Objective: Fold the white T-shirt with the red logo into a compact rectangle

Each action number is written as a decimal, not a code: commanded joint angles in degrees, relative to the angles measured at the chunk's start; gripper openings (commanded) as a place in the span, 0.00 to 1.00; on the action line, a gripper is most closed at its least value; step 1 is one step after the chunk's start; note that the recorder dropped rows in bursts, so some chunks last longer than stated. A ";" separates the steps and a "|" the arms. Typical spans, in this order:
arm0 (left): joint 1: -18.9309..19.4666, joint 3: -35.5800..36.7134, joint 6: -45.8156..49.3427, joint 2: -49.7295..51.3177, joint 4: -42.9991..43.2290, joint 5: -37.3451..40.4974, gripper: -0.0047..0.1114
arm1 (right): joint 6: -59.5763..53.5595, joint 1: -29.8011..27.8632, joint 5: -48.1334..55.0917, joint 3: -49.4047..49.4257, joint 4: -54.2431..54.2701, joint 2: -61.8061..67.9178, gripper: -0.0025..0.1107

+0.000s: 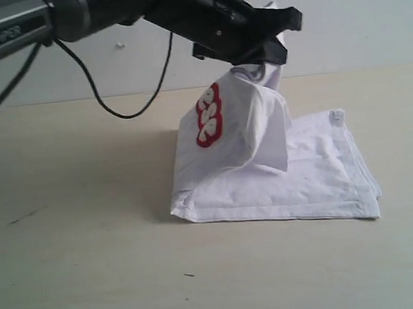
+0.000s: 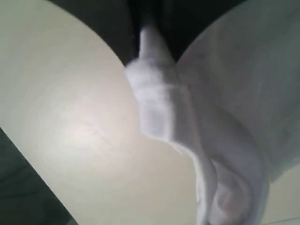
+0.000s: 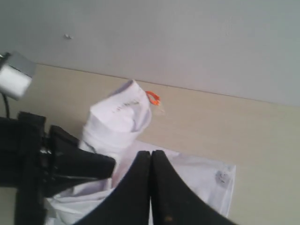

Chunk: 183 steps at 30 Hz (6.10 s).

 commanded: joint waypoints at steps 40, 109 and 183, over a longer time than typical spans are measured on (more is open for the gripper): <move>7.31 28.63 -10.29 -26.89 34.10 -0.72 0.11 | 16.61 -0.18 -2.23 9.92 -18.08 25.90 0.24; 10.25 37.43 -4.05 -30.45 34.00 -11.09 0.11 | 4.70 -4.04 -17.76 0.68 -14.12 31.03 0.02; 11.16 86.34 -17.03 -121.95 34.00 -32.26 0.04 | -1.34 -4.04 -8.70 35.02 9.99 -81.99 0.02</move>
